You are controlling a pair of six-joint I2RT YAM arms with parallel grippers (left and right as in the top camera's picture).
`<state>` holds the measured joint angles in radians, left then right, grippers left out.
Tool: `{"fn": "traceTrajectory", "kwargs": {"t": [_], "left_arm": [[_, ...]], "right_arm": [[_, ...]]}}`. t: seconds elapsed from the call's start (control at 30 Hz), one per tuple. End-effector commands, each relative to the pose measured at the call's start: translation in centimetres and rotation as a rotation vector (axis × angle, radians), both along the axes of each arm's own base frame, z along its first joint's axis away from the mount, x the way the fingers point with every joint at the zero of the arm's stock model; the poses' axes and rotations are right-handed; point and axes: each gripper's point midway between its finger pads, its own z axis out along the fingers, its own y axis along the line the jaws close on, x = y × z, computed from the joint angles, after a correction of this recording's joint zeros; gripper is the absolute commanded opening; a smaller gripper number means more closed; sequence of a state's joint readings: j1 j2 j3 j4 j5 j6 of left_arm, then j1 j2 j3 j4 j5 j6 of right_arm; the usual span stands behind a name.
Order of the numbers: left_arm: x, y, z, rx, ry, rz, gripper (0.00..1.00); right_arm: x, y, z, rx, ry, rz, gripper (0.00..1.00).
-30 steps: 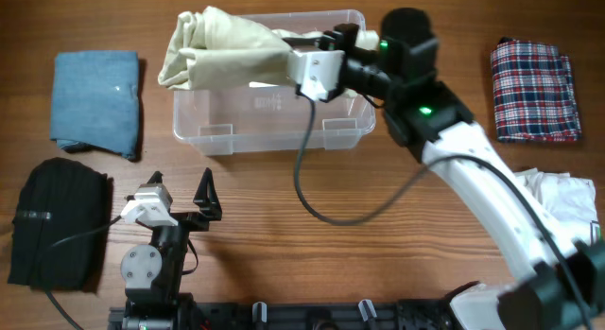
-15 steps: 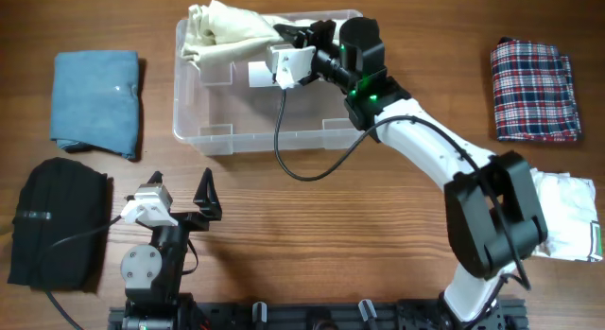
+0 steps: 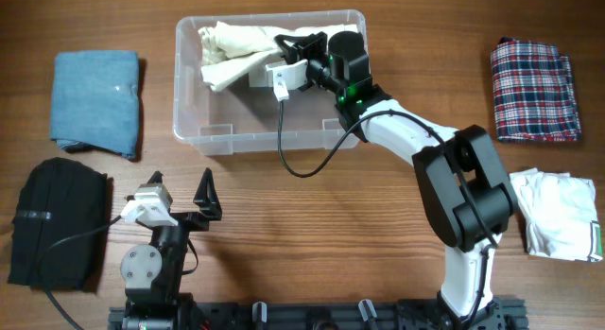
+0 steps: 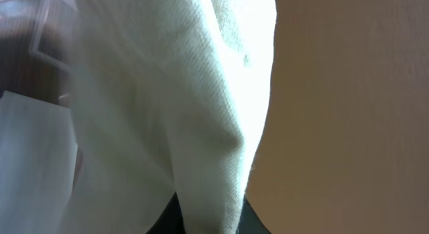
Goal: Pack container
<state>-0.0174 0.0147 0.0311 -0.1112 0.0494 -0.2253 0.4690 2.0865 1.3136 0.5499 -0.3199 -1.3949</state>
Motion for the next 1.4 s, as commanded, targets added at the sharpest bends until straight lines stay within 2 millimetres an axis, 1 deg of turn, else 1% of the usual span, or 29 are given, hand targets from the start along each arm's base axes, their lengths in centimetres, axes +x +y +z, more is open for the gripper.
{"fn": "traceTrajectory", "kwargs": {"t": [0.0,0.07,0.1,0.17,0.2,0.27,0.37,0.4,0.47,0.5,0.57,0.6,0.67,0.7,0.73,0.77,0.8,0.87,0.9,0.97,1.0,1.03,1.1,1.13,1.2,1.23,1.3,1.33,1.37], "left_arm": [[0.0,0.4,-0.2,0.01,0.001,0.017,1.0],[0.0,0.4,-0.2,0.01,0.001,0.017,1.0],[0.0,0.4,-0.2,0.01,0.001,0.017,1.0],[0.0,0.4,-0.2,0.01,0.001,0.017,1.0],[0.0,0.4,-0.2,0.01,0.001,0.017,1.0],[0.0,0.4,-0.2,0.01,0.001,0.017,1.0],[0.0,0.4,-0.2,0.01,0.001,0.017,1.0],[0.0,0.4,-0.2,0.01,0.001,0.017,1.0],[0.0,0.4,-0.2,0.01,0.001,0.017,1.0],[0.0,0.4,-0.2,0.01,0.001,0.017,1.0],[0.0,0.4,-0.2,0.01,0.001,0.017,1.0],[0.0,0.4,-0.2,0.01,0.001,0.017,1.0],[0.0,0.4,-0.2,0.01,0.001,0.017,1.0],[0.0,0.4,-0.2,0.01,0.001,0.017,1.0],[0.0,0.4,-0.2,0.01,0.001,0.017,1.0],[0.0,0.4,-0.2,0.01,0.001,0.017,1.0],[0.0,0.4,-0.2,0.01,0.001,0.017,1.0],[0.0,0.4,-0.2,0.01,0.001,0.017,1.0],[0.0,0.4,-0.2,0.01,0.001,0.017,1.0],[0.0,0.4,-0.2,0.01,0.001,0.017,1.0],[0.0,0.4,-0.2,0.01,0.001,0.017,1.0],[0.0,0.4,-0.2,0.01,0.001,0.017,1.0],[0.0,0.4,-0.2,0.01,0.001,0.017,1.0],[0.0,0.4,-0.2,0.01,0.001,0.017,1.0],[0.0,0.4,-0.2,0.01,0.001,0.017,1.0],[0.0,0.4,-0.2,0.01,0.001,0.017,1.0],[0.0,0.4,-0.2,0.01,0.001,0.017,1.0],[0.0,0.4,-0.2,0.01,0.001,0.017,1.0],[0.0,0.4,-0.2,0.01,0.001,0.017,1.0]], "right_arm": [[0.0,0.9,0.9,0.013,-0.052,0.036,0.05],[0.0,1.0,1.1,0.019,-0.061,0.042,0.06],[0.0,1.0,1.1,0.02,-0.061,0.044,0.09],[0.0,1.0,1.1,0.022,-0.058,0.044,0.42],[-0.2,1.3,1.3,0.025,-0.063,0.047,0.55],[-0.3,1.7,2.1,0.095,-0.037,0.042,0.61],[-1.4,3.0,4.1,0.238,0.052,0.045,0.8],[-1.8,3.4,4.8,0.261,0.067,0.052,0.83],[-3.5,4.4,7.4,0.308,0.101,0.074,0.9],[-4.3,4.6,8.8,0.323,0.112,0.084,1.0],[-7.0,5.0,12.6,0.347,0.136,0.111,1.0],[-8.8,4.9,15.1,0.364,0.158,0.124,1.0],[-10.9,4.2,17.8,0.397,0.197,0.13,1.0],[-12.2,3.3,19.8,0.474,0.286,0.116,1.0],[-12.7,2.9,20.3,0.51,0.339,0.105,1.0],[-12.9,2.3,20.3,0.544,0.41,0.075,1.0],[-12.5,1.5,19.3,0.577,0.499,-0.009,1.0],[-11.5,0.1,16.6,0.611,0.633,-0.169,1.0],[-11.6,-0.5,14.8,0.571,0.685,-0.226,1.0],[-11.1,-1.8,13.3,0.543,0.705,-0.301,1.0],[-10.6,-2.7,13.3,0.577,0.721,-0.347,1.0],[-9.6,-4.9,13.4,0.636,0.746,-0.419,1.0],[-7.3,-10.2,13.7,0.775,0.791,-0.559,1.0],[-5.5,-14.4,14.0,0.906,0.813,-0.662,1.0],[-3.8,-19.9,14.0,1.026,0.83,-0.744,1.0],[-3.2,-22.3,14.0,1.073,0.822,-0.79,1.0],[-2.3,-29.1,14.3,1.19,0.764,-0.908,1.0],[-2.1,-33.0,14.4,1.23,0.716,-0.968,1.0],[-2.2,-35.1,14.4,1.251,0.692,-1.005,1.0]]}}
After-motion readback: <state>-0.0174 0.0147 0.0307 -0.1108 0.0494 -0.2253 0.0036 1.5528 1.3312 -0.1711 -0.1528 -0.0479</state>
